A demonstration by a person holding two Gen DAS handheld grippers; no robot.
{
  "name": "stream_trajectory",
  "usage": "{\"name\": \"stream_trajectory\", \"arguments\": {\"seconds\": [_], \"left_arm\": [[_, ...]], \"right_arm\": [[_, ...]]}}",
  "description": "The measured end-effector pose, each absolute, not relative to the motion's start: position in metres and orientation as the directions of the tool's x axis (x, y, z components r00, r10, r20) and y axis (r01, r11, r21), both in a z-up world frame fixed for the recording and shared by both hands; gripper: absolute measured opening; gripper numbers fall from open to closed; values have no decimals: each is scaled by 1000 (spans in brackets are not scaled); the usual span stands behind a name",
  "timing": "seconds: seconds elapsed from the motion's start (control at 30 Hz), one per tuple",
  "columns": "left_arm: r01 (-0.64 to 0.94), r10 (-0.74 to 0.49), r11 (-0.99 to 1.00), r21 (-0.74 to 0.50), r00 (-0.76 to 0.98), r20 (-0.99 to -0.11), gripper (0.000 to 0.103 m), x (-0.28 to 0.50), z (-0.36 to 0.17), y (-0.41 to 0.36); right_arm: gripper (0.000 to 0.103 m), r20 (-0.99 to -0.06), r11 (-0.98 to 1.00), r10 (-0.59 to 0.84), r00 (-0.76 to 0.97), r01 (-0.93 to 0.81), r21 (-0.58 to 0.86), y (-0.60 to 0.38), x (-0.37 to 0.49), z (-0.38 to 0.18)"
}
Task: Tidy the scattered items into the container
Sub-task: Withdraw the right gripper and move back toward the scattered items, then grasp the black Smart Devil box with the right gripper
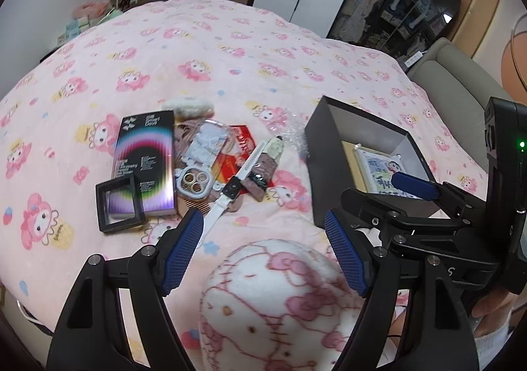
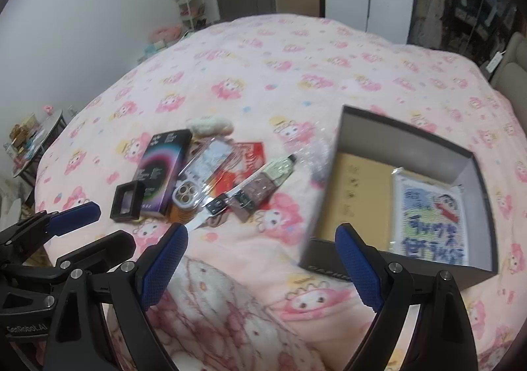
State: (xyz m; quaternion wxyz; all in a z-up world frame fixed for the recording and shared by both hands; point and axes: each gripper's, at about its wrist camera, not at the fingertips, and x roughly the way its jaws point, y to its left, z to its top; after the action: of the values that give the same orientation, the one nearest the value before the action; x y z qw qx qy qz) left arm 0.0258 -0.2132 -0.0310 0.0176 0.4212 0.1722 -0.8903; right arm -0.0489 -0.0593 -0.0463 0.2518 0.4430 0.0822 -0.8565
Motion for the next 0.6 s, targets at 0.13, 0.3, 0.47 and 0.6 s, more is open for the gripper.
{"name": "stream_trajectory", "arguments": {"seconds": [0.13, 0.3, 0.47, 0.6], "left_arm": [[211, 112, -925, -315, -642, -758, 78, 25, -42, -232], [262, 91, -901, -346, -665, -741, 78, 32, -48, -261], [361, 31, -859, -362, -670, -741, 78, 39, -57, -304], [427, 29, -809, -405, -659, -752, 75, 40, -77, -336]], "right_arm": [[91, -820, -844, -363, -443, 529, 88, -78, -55, -57], [91, -838, -804, -412, -357, 576, 150, -110, -67, -64], [91, -844, -738, -471, -257, 638, 218, -154, -82, -74], [91, -852, -696, -494, -175, 666, 267, -184, -96, -88]]}}
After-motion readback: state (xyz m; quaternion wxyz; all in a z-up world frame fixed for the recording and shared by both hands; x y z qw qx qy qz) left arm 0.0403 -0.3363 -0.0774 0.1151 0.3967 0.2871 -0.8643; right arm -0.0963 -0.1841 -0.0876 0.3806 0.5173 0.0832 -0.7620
